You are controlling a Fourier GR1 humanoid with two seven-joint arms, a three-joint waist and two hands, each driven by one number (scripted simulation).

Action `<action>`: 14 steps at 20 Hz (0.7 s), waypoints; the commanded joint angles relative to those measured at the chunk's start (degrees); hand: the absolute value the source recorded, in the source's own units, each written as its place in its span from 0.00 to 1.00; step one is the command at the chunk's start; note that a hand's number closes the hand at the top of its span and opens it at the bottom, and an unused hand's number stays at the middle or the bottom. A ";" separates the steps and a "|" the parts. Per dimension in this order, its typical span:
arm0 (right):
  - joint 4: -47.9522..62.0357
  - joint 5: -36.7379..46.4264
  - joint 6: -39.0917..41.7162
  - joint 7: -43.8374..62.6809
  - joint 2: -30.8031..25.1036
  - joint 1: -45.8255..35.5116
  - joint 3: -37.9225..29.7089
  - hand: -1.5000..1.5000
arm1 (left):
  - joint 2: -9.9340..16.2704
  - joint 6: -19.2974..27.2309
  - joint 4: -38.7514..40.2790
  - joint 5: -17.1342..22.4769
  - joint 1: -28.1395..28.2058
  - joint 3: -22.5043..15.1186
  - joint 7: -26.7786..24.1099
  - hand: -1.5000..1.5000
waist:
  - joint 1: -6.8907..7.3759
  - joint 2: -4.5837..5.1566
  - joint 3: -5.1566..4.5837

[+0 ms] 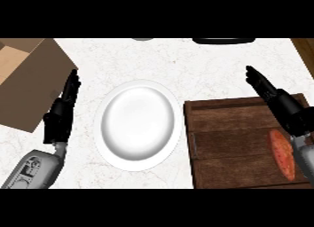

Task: Pick the sweet potato from the tray and place it in the plate

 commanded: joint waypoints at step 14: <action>-8.33 13.78 -15.44 -9.03 9.39 17.45 8.85 0.00 | 7.74 -12.63 -8.94 7.90 -0.61 5.92 3.30 0.50 | 0.80 -2.10 -0.06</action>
